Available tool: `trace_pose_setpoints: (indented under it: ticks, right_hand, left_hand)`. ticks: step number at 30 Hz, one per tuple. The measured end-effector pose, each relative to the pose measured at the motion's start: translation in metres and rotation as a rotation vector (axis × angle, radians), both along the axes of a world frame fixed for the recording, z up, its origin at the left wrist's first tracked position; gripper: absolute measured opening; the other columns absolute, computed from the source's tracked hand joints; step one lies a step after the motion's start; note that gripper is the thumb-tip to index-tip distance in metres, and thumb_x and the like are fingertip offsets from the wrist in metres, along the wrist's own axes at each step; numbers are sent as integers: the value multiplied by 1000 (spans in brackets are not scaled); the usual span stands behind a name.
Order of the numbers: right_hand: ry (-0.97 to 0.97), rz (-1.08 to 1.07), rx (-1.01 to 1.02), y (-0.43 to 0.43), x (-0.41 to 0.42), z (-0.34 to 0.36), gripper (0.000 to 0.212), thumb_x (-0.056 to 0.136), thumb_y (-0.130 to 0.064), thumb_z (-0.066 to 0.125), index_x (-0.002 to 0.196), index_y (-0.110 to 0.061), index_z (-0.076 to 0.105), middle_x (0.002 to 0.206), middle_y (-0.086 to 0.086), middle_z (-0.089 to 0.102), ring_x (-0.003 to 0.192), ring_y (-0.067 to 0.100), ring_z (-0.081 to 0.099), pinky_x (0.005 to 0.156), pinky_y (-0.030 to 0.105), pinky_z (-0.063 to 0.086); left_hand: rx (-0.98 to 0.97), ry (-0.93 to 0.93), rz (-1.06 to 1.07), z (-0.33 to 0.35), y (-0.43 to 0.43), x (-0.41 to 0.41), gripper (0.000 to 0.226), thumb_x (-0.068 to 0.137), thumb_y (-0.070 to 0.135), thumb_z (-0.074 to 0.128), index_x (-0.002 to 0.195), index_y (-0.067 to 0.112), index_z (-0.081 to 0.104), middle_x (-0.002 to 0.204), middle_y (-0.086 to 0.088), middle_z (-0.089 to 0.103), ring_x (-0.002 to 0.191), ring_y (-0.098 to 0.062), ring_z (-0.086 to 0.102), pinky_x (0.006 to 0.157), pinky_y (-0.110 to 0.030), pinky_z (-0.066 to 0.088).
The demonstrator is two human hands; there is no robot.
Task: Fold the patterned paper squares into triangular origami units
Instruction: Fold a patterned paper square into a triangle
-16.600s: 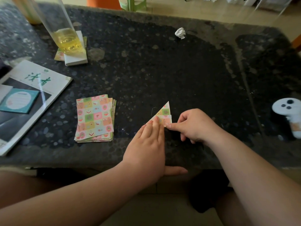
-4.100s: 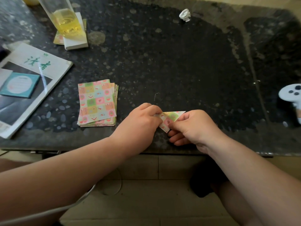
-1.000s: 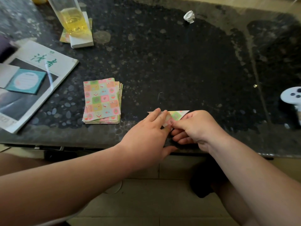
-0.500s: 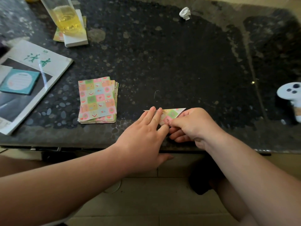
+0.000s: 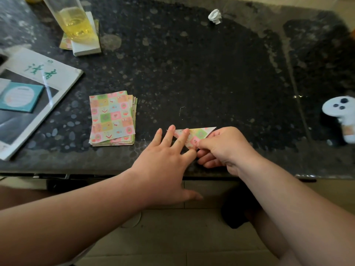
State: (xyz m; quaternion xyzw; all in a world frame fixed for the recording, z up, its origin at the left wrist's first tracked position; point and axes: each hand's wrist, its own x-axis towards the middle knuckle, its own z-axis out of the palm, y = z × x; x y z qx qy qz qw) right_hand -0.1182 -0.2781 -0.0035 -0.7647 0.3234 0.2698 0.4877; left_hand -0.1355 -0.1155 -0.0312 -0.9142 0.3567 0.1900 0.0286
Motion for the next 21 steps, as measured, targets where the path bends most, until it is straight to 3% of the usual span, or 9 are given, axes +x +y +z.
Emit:
trace_pose_setpoints:
  ticks: [3, 8, 14, 21]
  right_hand:
    - [11, -10, 7, -1, 1, -1, 13, 96, -12, 69, 86, -3, 71, 57, 5, 71, 50, 16, 70, 50, 26, 57]
    - [19, -16, -1, -1, 2, -2, 12, 95, -11, 69, 88, -2, 73, 61, 7, 73, 53, 17, 71, 50, 27, 57]
    - [7, -19, 0, -2, 1, -5, 13, 95, -11, 68, 86, -3, 73, 60, 7, 72, 53, 18, 71, 50, 27, 56]
    - [9, 5, -23, -2, 0, -2, 16, 97, -18, 69, 94, -3, 74, 62, 6, 74, 57, 20, 74, 50, 30, 59]
  left_hand:
    - [-23, 0, 44, 0, 1, -2, 110, 70, 99, 33, 157, 33, 16, 170, -8, -12, 155, -35, -13, 119, -68, 3]
    - [-118, -8, 80, 0, 3, 0, 109, 67, 100, 35, 154, 36, 25, 171, -5, -1, 156, -22, -4, 121, -62, -11]
    - [-88, -35, 61, 4, 1, 1, 113, 65, 101, 35, 156, 35, 23, 171, -5, 2, 157, -26, -1, 119, -63, -15]
    - [-107, -18, 38, 9, 0, 4, 113, 65, 101, 39, 153, 32, 30, 170, -11, -1, 156, -30, 3, 126, -47, 1]
